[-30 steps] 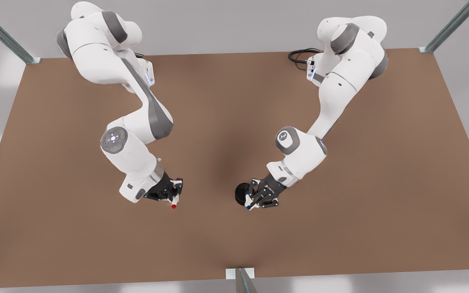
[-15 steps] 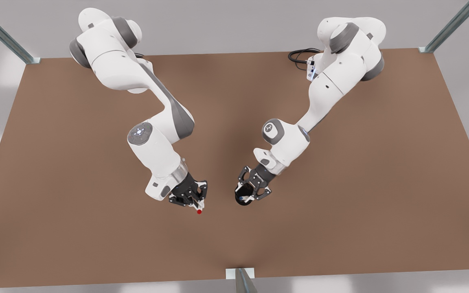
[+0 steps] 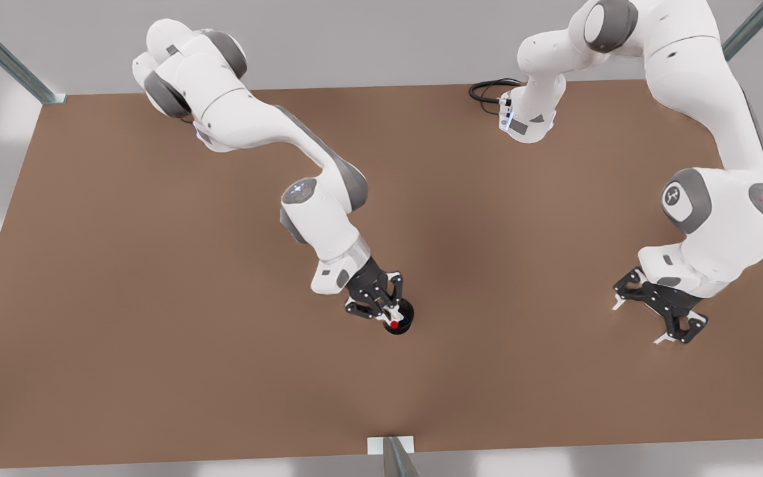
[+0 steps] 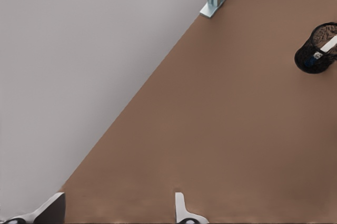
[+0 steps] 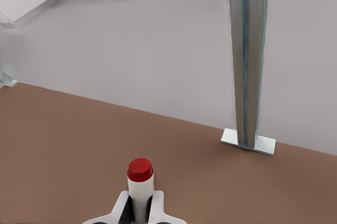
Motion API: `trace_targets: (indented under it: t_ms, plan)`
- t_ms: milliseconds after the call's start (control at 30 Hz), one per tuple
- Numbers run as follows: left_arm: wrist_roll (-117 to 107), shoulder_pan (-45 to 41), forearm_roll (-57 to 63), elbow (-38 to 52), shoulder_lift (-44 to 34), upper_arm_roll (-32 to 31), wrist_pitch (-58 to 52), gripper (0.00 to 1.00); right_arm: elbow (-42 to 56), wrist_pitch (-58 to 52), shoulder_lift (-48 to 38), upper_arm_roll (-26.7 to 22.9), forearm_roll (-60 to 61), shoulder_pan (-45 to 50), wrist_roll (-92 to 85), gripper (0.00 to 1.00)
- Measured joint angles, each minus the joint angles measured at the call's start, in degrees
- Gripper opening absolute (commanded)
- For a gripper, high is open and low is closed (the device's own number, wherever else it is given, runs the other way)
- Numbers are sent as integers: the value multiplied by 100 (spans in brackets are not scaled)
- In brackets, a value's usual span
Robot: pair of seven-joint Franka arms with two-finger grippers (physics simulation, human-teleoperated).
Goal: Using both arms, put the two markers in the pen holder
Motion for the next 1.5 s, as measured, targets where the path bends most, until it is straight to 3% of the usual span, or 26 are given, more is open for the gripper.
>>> trace_targets:
  t_ms: [100, 167, 333, 767, 800, 833, 1000, 1067, 1167, 1300, 1367, 1500]
  plan:
    - [-725, -765, 318, -625, -698, 809, -903, 100, 8, 598, 216, -316, -109, 330, 85, 27]
    - [-1146, -847, 329, -833, -788, 967, -1235, 100, 8, 889, 333, -419, -148, 423, 138, 27]
    - [-2012, -879, 168, -738, -400, 1015, -1525, 100, -56, 1517, 602, -787, -255, 660, 249, 27]
    - [-3406, -870, 78, -735, -362, 1030, -1678, 100, -1309, 2675, 568, -911, -860, 744, 422, 30]
    - [-3477, -869, 77, -735, -362, 1028, -1681, 100, -1511, 2772, 503, -912, -864, 752, 429, 75]
    - [-3544, -870, 77, -735, -362, 1029, -1685, 100, -1649, 2854, 445, -913, -866, 757, 437, 100]
    - [-3830, -870, 75, -735, -361, 1028, -1695, 100, -1777, 2972, 109, -902, -873, 629, 462, 100]
    - [-3923, -867, 75, -735, -361, 1028, -1697, 100, -1762, 2273, -743, -881, -882, 302, 468, 100]
    - [-4042, -857, 75, -735, -362, 1028, -1700, 100, -1681, 392, -2029, -853, -824, -338, 481, 100]
    - [-4173, -861, 74, -738, -361, 1030, -1710, 100, -1918, -2417, -3331, -908, -100, -2383, 274, 100]
    - [-4228, -870, 76, -736, -361, 1032, -1717, 100, -2079, -3514, -3430, -1028, 43, -2777, 96, 100]
    - [-4323, -888, 96, -738, -361, 1034, -1730, 100, -1190, -5107, -2833, -1193, 139, -2416, -287, 100]
